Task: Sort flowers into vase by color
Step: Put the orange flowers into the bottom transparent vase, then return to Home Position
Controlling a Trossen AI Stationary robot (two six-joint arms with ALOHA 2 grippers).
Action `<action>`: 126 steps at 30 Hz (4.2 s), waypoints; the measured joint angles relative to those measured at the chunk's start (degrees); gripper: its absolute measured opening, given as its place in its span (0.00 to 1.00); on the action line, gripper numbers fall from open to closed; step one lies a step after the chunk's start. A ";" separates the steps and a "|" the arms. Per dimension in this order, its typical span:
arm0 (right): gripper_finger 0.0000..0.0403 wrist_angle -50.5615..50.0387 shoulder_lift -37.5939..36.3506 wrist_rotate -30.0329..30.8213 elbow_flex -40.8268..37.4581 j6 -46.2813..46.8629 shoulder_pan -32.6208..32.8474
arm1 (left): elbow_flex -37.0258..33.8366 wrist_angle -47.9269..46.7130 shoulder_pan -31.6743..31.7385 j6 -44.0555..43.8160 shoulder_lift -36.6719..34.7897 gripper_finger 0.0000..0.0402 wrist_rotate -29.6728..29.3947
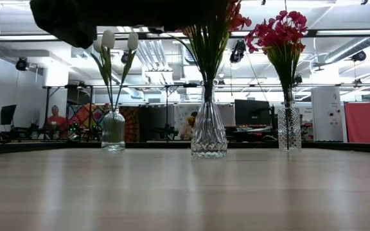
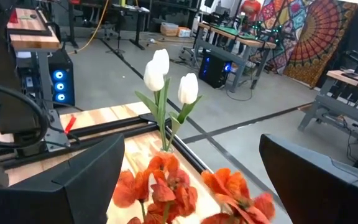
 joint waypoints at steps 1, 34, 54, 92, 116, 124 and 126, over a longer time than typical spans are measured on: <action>0.91 0.04 0.04 -0.02 0.00 -0.02 0.00 | 0.49 -0.30 0.11 0.01 0.35 0.63 -1.22; 0.91 5.30 0.21 -2.56 0.28 2.64 -0.69 | 0.34 -2.49 2.07 -3.05 0.72 0.00 -2.88; 0.91 10.36 -0.09 -5.42 0.46 1.14 -1.11 | 0.07 -4.26 2.48 -3.11 0.83 0.04 -2.99; 0.91 7.51 -6.04 -5.25 5.42 -19.46 8.74 | -0.71 -6.57 -12.73 7.95 -4.57 0.45 -17.77; 0.91 0.73 -16.29 6.76 -14.72 -9.59 40.97 | -9.37 -49.17 -35.26 -14.27 -32.42 0.31 2.70; 0.91 21.29 -16.26 -12.62 -28.80 -10.34 26.57 | -18.58 -37.42 -19.29 -10.35 -33.15 0.21 19.36; 0.91 22.38 -16.47 -14.08 -30.73 -10.16 22.87 | -19.74 -43.24 -15.49 -11.68 -34.71 0.18 20.79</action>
